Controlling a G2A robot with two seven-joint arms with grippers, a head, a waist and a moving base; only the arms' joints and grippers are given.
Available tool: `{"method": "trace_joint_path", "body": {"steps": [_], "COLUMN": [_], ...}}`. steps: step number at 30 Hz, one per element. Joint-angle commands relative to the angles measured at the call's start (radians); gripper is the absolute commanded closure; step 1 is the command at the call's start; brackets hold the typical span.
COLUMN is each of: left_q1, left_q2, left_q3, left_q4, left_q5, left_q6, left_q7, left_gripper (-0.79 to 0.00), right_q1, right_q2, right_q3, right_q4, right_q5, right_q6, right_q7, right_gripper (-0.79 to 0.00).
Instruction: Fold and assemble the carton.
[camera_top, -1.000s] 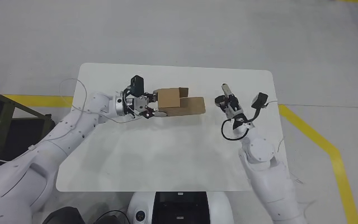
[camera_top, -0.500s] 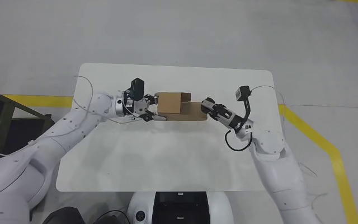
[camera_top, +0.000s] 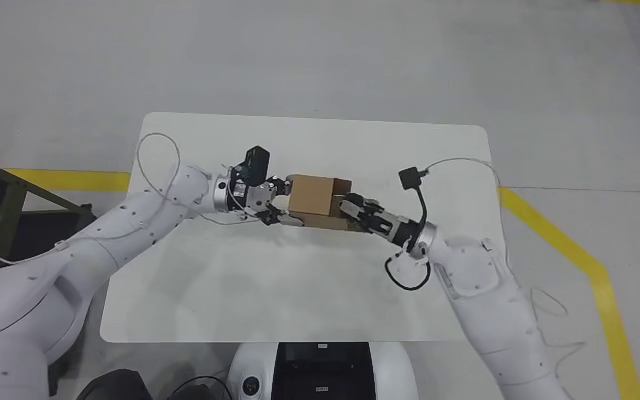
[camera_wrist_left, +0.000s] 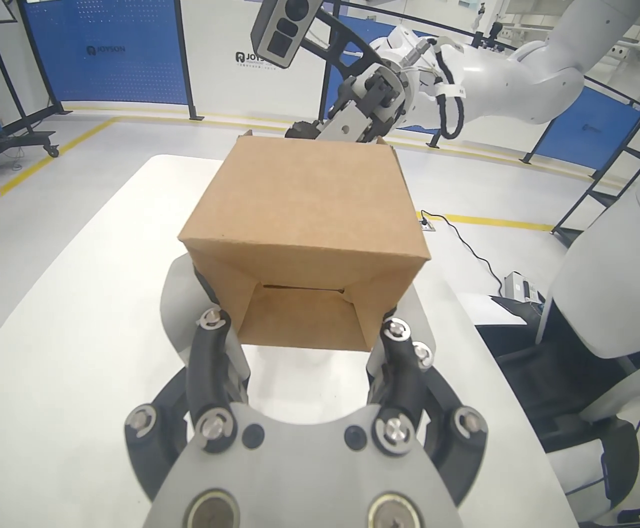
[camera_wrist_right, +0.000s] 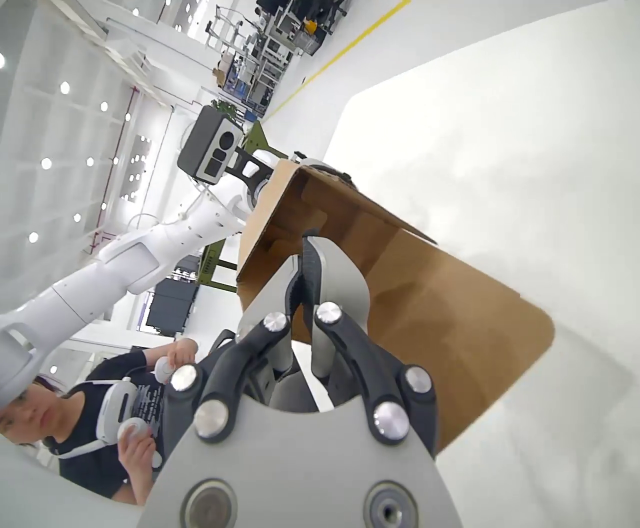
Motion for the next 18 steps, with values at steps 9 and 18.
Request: {"method": "trace_joint_path", "body": {"steps": [9, 18], "left_q1": [0.005, 0.019], "left_q2": [-0.007, 0.021], "left_q3": [-0.001, -0.001], "left_q4": [-0.047, -0.112], "left_q5": [0.025, 0.032], "left_q6": [0.0, 0.0], "left_q7": [0.0, 0.0], "left_gripper": [-0.326, -0.329], "right_q1": [0.019, 0.039], "right_q2": [0.008, 0.026], "right_q3": [-0.043, -0.011], "right_q4": [-0.001, -0.021], "right_q5": [0.049, 0.126], "right_q6": [0.022, 0.069], "right_q7": [0.122, 0.257], "right_gripper": [0.0, 0.0]}}
